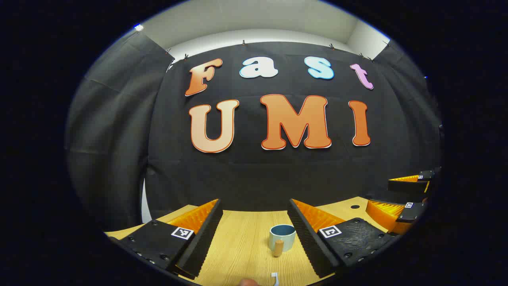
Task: Put the toothbrush and toothpaste on the desktop into the cup, then pick up the cup and place it on the coaster on the desktop.
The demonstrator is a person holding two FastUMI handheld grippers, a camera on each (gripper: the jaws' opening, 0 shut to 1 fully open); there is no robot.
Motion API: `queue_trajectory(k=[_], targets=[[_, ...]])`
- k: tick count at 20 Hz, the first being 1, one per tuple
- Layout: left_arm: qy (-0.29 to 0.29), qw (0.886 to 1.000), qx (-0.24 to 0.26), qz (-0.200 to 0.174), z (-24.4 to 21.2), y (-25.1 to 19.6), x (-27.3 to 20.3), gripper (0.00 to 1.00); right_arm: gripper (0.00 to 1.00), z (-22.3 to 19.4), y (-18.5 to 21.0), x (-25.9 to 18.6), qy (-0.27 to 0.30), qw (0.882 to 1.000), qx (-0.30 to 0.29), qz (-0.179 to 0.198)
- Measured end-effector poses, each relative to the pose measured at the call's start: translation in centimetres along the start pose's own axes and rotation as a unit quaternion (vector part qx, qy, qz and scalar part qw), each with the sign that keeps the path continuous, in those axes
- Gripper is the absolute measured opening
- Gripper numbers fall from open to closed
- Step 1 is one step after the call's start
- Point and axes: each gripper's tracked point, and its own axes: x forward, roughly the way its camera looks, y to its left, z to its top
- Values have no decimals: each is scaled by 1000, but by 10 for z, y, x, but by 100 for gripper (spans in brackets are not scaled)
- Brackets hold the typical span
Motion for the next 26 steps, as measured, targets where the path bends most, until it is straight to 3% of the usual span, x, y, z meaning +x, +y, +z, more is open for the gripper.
queue_trajectory(k=[16,19,26], targets=[[-28,999,-15,-9,21,-6,-7,99,98,13,-2,-4,-4,1000,10,4],[-9,1000,-18,-16,10,-8,-4,98,98,-2,-1,-2,29,999,9,12],[98,994,-26,-43,-42,-23,8,99,99,-45,3,-3,123,992,22,32]])
